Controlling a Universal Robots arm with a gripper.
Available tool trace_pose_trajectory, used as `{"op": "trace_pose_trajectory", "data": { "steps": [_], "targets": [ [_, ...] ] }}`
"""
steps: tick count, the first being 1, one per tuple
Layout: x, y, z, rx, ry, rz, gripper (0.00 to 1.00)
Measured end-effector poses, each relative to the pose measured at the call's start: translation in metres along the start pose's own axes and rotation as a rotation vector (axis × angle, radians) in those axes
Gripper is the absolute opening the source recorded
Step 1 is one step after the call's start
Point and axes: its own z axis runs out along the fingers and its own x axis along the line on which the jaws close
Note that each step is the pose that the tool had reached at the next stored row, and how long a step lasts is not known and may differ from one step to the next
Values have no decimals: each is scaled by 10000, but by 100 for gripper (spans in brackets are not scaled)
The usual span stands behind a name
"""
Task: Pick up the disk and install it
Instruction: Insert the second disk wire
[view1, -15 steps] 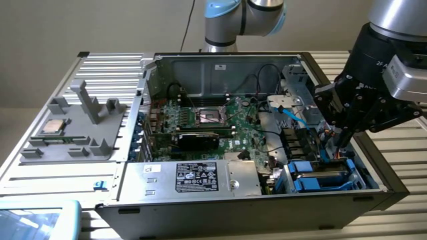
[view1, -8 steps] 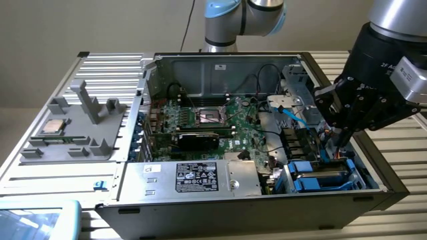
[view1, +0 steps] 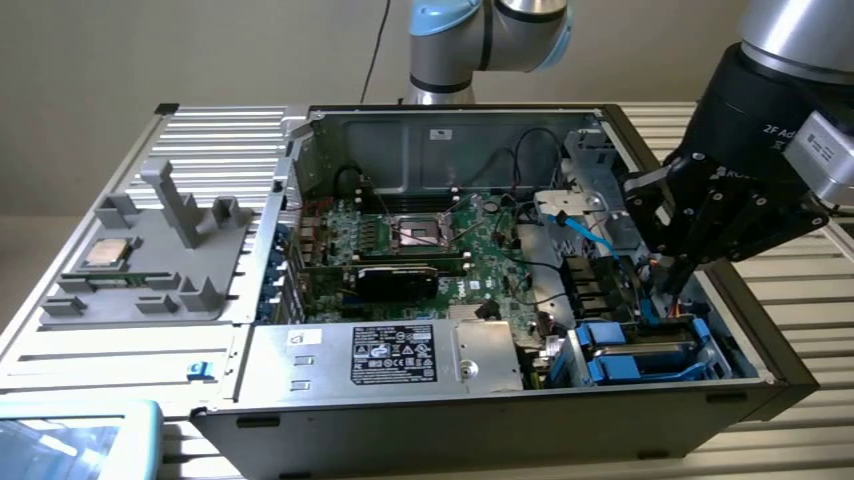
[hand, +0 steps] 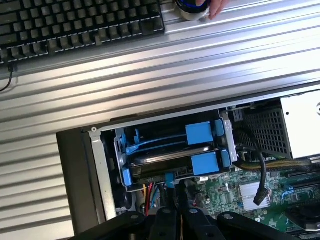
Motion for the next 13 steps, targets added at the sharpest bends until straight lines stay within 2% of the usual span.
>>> {"op": "trace_pose_trajectory", "data": {
  "steps": [1, 5, 7, 9, 13],
  "targets": [
    [-1, 0, 0, -3, -28, -67, 11],
    [-3, 6, 4, -32, -344, -347, 11],
    [2, 29, 25, -47, -428, -395, 11],
    [5, 50, 56, -54, -469, -455, 11],
    [16, 60, 83, -24, -468, -617, 11]
  ]
}}
